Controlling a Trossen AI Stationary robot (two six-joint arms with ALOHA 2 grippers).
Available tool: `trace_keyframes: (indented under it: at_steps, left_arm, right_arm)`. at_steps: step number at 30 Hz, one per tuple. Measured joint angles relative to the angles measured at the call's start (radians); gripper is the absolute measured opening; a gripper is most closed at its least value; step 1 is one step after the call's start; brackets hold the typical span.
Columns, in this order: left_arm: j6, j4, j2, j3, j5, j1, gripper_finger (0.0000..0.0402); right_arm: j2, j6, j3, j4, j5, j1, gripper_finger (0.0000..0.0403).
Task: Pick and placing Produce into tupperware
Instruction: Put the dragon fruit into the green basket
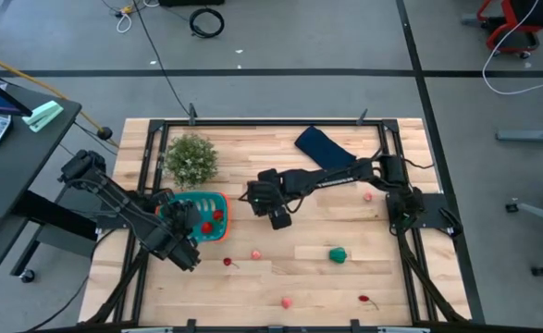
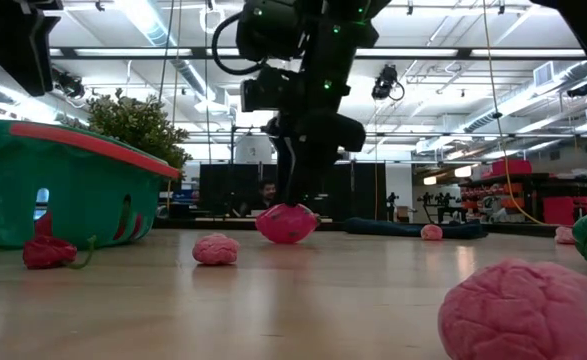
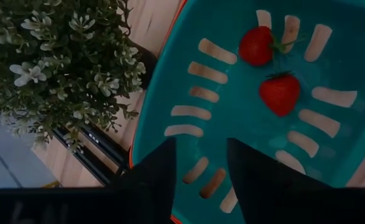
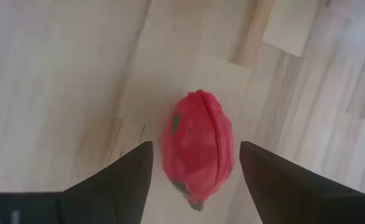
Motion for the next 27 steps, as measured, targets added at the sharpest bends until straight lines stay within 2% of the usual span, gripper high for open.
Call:
trace_keyframes:
  at_steps: [11, 17, 27]
  left_arm:
    - [-0.027, 0.001, 0.0, 0.0, 0.0, 0.0, 0.0141]
    - [-0.029, 0.001, 0.0, 0.0, 0.0, 0.0, 0.0134]
    - [-0.029, 0.001, 0.0, 0.0, 0.0, 0.0, 0.0128]
  right_arm:
    - [0.037, 0.003, 0.0, 0.044, -0.075, -0.05, 0.0252]
    - [0.101, 0.003, 0.0, 0.048, -0.078, -0.051, 0.0252]
    - [0.095, 0.012, 0.001, 0.035, -0.048, -0.053, 0.0252]
